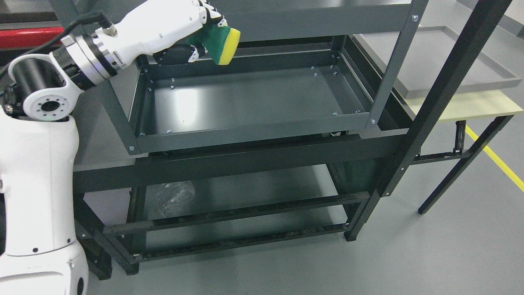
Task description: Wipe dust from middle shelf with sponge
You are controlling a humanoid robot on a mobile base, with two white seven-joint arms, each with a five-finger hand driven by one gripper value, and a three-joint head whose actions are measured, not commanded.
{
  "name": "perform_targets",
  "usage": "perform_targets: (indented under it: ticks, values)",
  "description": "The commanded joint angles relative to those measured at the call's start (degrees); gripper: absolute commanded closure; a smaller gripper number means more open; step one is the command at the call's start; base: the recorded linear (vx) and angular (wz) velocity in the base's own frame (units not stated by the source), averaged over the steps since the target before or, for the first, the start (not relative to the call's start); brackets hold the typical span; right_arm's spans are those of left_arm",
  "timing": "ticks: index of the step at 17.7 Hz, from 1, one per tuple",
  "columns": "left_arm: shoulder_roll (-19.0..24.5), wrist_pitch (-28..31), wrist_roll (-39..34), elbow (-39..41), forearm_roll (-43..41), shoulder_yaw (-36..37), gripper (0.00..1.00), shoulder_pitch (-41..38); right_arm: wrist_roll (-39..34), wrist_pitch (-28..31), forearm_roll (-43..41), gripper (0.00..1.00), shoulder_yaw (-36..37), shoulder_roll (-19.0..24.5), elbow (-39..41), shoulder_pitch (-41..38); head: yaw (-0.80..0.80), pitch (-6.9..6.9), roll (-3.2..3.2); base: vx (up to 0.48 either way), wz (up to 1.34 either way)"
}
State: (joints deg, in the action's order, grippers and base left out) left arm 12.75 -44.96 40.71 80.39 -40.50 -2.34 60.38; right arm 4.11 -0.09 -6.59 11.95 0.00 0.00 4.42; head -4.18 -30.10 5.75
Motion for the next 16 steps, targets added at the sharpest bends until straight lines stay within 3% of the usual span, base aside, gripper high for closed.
perform_targets:
  ticks: [1, 5, 10, 13, 16]
  values:
    - [11.9, 0.0, 1.3, 0.3, 4.3, -2.7, 0.94, 0.2, 0.0, 4.1, 0.0, 0.00, 0.0, -1.0, 1.0, 0.1, 0.00, 0.00, 0.00, 0.000, 0.00]
    - [16.7, 0.0, 5.2, 0.3, 10.6, -2.6, 0.94, -0.1, 0.0, 4.1, 0.0, 0.00, 0.0, -1.0, 1.0, 0.1, 0.00, 0.00, 0.00, 0.000, 0.00]
    - [15.8, 0.0, 5.8, 0.1, 11.3, 0.3, 0.94, 1.3, 0.0, 4.2, 0.0, 0.00, 0.0, -1.0, 1.0, 0.0, 0.00, 0.00, 0.00, 0.000, 0.00]
    - [12.8, 0.0, 5.6, -0.9, 10.4, 4.3, 0.94, 4.6, 0.0, 4.1, 0.0, 0.00, 0.0, -1.0, 1.0, 0.0, 0.00, 0.00, 0.00, 0.000, 0.00]
    - [4.8, 0.0, 5.3, -6.2, 4.2, 6.2, 0.94, 7.7, 0.0, 4.1, 0.0, 0.00, 0.0, -1.0, 1.0, 0.1, 0.00, 0.00, 0.00, 0.000, 0.00]
